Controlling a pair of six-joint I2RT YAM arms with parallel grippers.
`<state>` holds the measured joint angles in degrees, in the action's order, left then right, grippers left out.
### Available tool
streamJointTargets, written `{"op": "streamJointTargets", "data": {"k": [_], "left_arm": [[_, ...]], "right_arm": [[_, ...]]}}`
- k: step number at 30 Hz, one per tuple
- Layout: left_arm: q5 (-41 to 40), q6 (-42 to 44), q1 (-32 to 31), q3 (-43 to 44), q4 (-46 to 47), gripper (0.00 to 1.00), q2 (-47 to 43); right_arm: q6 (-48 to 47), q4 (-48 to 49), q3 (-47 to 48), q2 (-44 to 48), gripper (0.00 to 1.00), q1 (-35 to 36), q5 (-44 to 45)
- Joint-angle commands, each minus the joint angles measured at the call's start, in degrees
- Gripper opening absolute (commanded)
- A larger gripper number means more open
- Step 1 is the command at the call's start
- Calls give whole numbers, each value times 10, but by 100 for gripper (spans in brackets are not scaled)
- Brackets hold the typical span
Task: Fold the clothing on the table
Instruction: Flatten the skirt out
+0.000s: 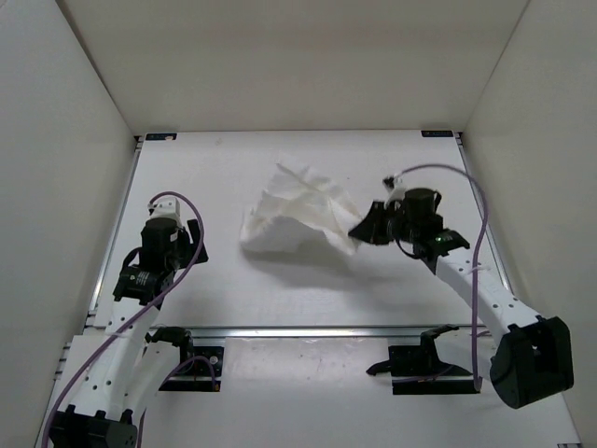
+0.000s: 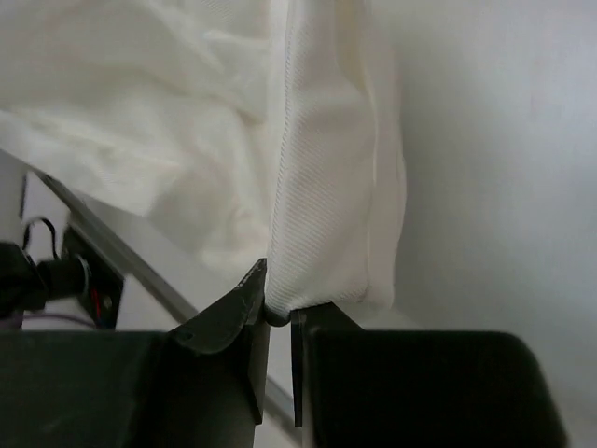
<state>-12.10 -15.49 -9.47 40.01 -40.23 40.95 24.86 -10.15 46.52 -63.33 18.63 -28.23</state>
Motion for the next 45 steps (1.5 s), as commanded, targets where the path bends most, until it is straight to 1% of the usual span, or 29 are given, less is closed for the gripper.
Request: {"op": "streamJointTargets", "data": {"k": [1,3,5,6,7,8,9,10,11,12,13,14,15,16,17,18,19,20,21,22,24,27,29,32,35,36,39,42,45], "left_arm": [[15,8,3,-1,10,84,-5],[55,26,-1,0,17,83,-3],[104,26,-13,1,26,79,-3],[118,5,-26,1,30,68,-8],[142,-17,-39,-5,47,55,-15],[186,-30,-44,-10,65,44,-18],[237,-59,-51,-25,93,35,-27],[291,-95,-62,-44,110,31,-22],[317,-114,-65,-66,144,19,-24],[355,-152,-81,-77,157,13,-14],[363,-193,-105,-100,188,6,-11],[368,-215,-119,-131,230,9,-8],[368,-262,-148,-148,274,22,-10],[371,-311,-165,-179,300,30,-7],[376,-334,-181,-213,341,39,-5],[380,-378,-193,-242,377,48,-4],[379,-419,-200,-257,395,51,-6],[377,-437,-214,-280,442,56,-8],[376,-471,-219,-295,473,58,-8],[365,-495,-228,-300,485,57,-9],[346,-526,-239,-296,490,62,-9],[302,-581,-262,-297,501,63,-4],[288,-632,-277,-305,526,60,6],[278,-664,-306,-292,546,59,60],[266,-688,-350,-262,562,65,132],[270,-694,-367,-253,583,68,161],[263,-719,-391,-231,598,73,220],[264,-738,-396,-220,624,79,260],[272,-754,-397,-207,642,79,304]], "right_arm": [[12,-66,-98,7,0,-7,-84],[3,-79,-131,10,0,-1,-75],[5,-72,-158,17,0,11,-71],[4,-66,-169,17,0,12,-75],[7,-57,-172,16,0,12,-80],[8,-53,-174,16,0,14,-78],[5,-50,-172,15,0,18,-75],[1,-52,-169,9,0,18,-69],[3,-56,-166,7,1,22,-64],[-4,-59,-163,4,0,22,-53],[-8,-65,-163,1,0,24,-37],[-11,-65,-158,-1,0,27,-35],[-16,-63,-159,-2,0,29,-29],[-12,-61,-159,-4,0,28,-25],[-8,-56,-161,-6,0,32,-20],[-10,-51,-163,-6,0,34,-22],[-8,-49,-162,-6,0,37,-17],[-10,-46,-168,-4,0,46,-9],[-8,-50,-165,-6,0,52,-1],[-10,-45,-168,-7,0,54,7],[-9,-43,-171,-13,0,65,6],[-9,-44,-165,-13,0,69,9],[-11,-44,-166,-7,0,72,17],[-9,-43,-165,3,0,69,16],[-4,-41,-170,14,0,62,12],[-4,-39,-166,17,0,63,17],[-7,-40,-167,25,0,62,14],[-7,-35,-169,35,0,64,19],[-6,-36,-174,40,0,62,13]]}}
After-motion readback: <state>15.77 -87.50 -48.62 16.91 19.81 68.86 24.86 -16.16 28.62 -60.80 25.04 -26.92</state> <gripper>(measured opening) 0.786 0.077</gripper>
